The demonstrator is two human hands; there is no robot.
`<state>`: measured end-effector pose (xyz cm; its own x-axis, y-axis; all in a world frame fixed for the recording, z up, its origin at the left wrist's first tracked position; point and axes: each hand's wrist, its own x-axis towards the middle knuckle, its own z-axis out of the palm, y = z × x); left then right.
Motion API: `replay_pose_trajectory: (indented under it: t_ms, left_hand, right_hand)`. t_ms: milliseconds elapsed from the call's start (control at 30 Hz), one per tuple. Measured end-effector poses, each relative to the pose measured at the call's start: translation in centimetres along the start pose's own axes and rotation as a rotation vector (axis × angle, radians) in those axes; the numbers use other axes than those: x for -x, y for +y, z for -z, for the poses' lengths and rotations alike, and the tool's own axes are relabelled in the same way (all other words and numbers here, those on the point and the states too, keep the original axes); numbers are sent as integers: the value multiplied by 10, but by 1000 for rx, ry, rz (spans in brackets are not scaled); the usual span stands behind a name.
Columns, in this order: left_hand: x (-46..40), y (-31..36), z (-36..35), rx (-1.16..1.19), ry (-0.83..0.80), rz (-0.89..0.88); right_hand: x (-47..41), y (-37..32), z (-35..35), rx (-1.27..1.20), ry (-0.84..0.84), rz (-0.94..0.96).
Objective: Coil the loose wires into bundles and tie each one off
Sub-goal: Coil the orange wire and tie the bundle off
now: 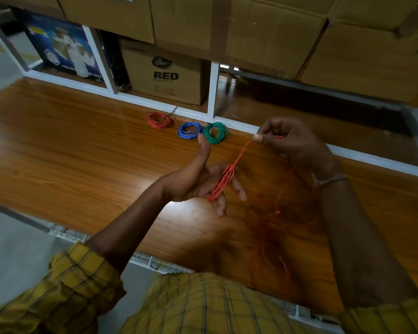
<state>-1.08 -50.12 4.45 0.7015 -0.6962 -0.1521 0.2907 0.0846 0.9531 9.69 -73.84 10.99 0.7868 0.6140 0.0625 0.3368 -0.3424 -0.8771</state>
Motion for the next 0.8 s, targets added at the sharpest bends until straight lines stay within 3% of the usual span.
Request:
replay_pose_trajectory:
  t_ms: [100,267,400,500,633,733,800]
  left_hand:
    - [6,12,-6,138,-77,-87]
    - [14,31,-6,331,-66,-253]
    - [11,43,8,362,7,-359]
    - [4,44,16,353,70,-406]
    - [-6,31,23,328,192,-375]
    - [-11,21,27,248,344,-262]
    - [-14,17,28,200,373,-182]
  right_hand:
    - [-7,29,-22,-52,91,-89]
    - [7,61,-81,-393,115,-295]
    - [38,68,-137,-494,-82,-463]
    - [54,54,-158,-214,-257,-417]
    - [56,24,-157,441,-281,-144]
    - [54,-5,-132,577,-249,-64]
    - [54,-23,-107,535,-244,-42]
